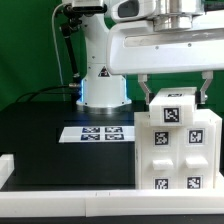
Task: Assemble cabinet
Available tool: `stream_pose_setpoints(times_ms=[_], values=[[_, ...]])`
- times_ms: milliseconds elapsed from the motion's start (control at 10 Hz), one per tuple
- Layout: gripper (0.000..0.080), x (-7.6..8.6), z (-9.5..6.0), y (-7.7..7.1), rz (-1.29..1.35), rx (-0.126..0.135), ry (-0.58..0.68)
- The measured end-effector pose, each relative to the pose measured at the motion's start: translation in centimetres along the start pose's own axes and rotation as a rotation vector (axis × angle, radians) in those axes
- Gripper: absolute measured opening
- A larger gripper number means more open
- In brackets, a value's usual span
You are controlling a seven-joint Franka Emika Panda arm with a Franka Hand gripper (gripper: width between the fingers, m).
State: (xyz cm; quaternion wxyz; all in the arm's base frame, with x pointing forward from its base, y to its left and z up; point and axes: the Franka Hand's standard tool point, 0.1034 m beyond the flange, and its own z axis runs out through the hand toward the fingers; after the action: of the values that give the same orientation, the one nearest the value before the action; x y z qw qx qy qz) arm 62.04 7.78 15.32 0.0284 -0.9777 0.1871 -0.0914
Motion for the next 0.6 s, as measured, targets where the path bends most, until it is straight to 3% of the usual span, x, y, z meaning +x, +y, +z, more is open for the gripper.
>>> stream_pose_setpoints(times_ms=[600], values=[[0.056, -0.31, 0.12, 0.01, 0.46, -0.002, -0.01]])
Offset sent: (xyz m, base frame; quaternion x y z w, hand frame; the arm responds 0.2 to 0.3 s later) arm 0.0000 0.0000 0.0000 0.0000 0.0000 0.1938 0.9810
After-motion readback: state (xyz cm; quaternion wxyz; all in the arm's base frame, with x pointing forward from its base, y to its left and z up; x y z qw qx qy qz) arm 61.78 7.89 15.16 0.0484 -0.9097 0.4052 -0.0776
